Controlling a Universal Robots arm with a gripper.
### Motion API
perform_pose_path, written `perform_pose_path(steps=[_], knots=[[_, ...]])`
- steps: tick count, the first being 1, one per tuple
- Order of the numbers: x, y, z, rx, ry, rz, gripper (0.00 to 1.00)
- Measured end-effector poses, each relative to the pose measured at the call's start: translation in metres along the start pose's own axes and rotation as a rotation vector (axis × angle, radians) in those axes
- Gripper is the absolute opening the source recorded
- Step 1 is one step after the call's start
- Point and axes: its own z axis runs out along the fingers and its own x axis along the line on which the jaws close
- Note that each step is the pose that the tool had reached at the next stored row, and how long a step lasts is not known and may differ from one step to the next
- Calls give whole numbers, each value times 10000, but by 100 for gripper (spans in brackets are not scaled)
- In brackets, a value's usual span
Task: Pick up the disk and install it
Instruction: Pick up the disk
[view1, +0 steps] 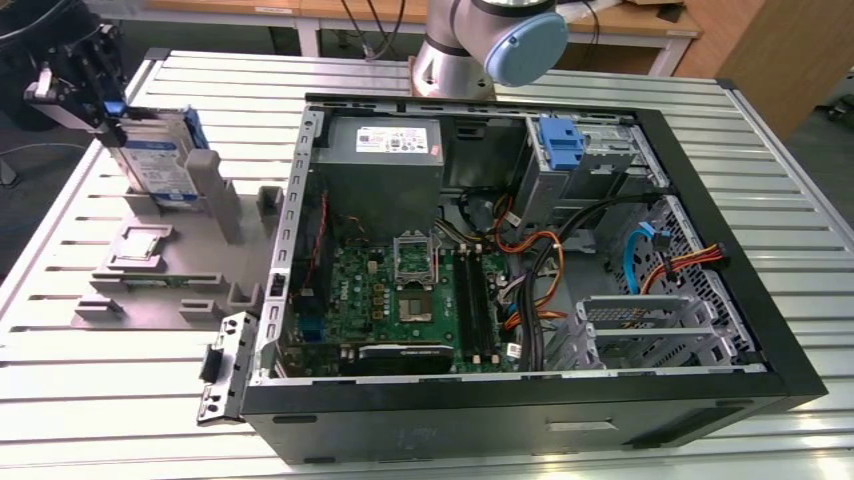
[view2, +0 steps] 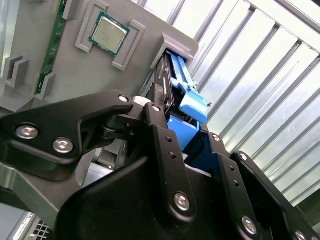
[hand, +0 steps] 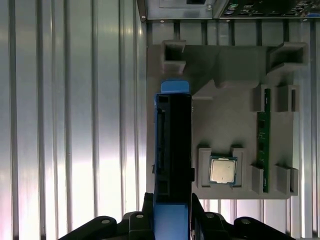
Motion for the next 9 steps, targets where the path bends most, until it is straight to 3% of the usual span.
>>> perform_pose_path(steps=[9], knots=[[0, 0, -60, -2, -45, 1, 36]])
